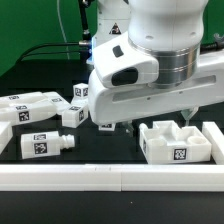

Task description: Assemble chair

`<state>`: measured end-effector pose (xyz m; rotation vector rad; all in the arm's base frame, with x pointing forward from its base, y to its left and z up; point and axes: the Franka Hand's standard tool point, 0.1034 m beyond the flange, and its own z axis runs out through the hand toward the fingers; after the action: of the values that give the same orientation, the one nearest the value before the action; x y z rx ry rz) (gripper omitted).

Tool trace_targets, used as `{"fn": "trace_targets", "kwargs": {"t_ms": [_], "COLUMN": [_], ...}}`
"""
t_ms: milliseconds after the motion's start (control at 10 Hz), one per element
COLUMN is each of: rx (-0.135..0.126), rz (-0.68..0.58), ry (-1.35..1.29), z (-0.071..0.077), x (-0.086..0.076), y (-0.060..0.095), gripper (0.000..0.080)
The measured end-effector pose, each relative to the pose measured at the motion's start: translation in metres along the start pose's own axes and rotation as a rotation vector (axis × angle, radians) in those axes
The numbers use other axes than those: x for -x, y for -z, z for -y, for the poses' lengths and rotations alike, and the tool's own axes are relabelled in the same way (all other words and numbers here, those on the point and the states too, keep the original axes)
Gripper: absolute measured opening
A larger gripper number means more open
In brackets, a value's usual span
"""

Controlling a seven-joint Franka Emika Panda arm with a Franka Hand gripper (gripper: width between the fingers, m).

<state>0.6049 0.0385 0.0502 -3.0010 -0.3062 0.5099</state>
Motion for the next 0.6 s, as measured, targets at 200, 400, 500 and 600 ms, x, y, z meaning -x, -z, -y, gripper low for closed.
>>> {"fn": "trace_targets", "kwargs": {"t_ms": [200, 400, 500, 600], "rx": [0.000, 0.000, 0.010, 0.016], "rz": [0.002, -0.002, -0.037, -0.060], "ry": [0.000, -0.003, -0.016, -0.018], "z": [0.000, -0.001, -0.003, -0.003], "x": [0.000, 0.000, 0.002, 0.010], "y": [-0.001, -0.002, -0.008, -0.014], "gripper": [0.0649, 0.0649, 0.0649, 0.0649]}}
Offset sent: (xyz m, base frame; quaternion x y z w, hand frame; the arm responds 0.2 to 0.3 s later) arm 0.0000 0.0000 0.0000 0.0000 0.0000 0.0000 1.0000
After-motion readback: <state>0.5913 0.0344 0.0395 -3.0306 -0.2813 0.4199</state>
